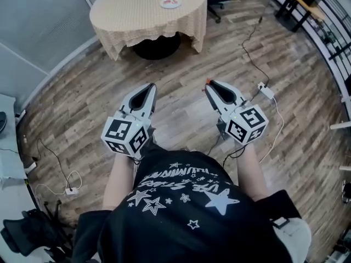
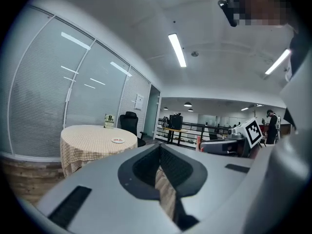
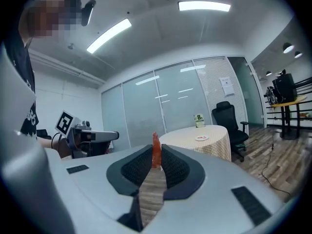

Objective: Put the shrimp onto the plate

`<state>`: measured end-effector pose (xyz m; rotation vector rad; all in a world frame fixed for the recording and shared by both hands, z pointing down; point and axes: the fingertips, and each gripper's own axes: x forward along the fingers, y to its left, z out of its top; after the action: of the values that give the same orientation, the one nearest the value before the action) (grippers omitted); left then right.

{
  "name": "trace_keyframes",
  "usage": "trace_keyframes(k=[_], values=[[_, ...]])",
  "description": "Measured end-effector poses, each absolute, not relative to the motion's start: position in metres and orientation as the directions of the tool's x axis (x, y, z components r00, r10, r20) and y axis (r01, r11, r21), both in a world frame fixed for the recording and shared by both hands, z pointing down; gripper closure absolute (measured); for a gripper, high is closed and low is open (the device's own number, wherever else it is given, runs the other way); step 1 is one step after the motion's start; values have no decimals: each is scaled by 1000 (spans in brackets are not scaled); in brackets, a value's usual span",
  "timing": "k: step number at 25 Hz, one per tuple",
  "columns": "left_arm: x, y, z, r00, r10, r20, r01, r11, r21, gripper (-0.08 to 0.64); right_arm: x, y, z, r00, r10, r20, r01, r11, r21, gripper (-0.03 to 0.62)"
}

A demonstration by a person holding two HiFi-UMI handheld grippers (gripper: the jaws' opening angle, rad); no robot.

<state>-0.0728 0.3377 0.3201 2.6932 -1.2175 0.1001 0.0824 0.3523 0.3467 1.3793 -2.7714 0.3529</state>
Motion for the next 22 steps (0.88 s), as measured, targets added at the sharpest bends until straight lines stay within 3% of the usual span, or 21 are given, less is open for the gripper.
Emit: trace_keyframes(k=[8, 16, 22], values=[[-69, 339, 336, 643, -744, 179, -765, -633, 119, 551, 88, 360, 353, -608, -783, 131, -790, 581, -195, 526], [-73, 346, 346, 641, -738, 210, -766, -630, 123, 551, 93, 357, 347, -631, -776, 24, -742, 594, -310, 526], [-75, 319, 356, 656, -725, 210, -754, -639, 151, 551, 87, 338, 348, -619, -785, 34, -753, 580, -311, 526]])
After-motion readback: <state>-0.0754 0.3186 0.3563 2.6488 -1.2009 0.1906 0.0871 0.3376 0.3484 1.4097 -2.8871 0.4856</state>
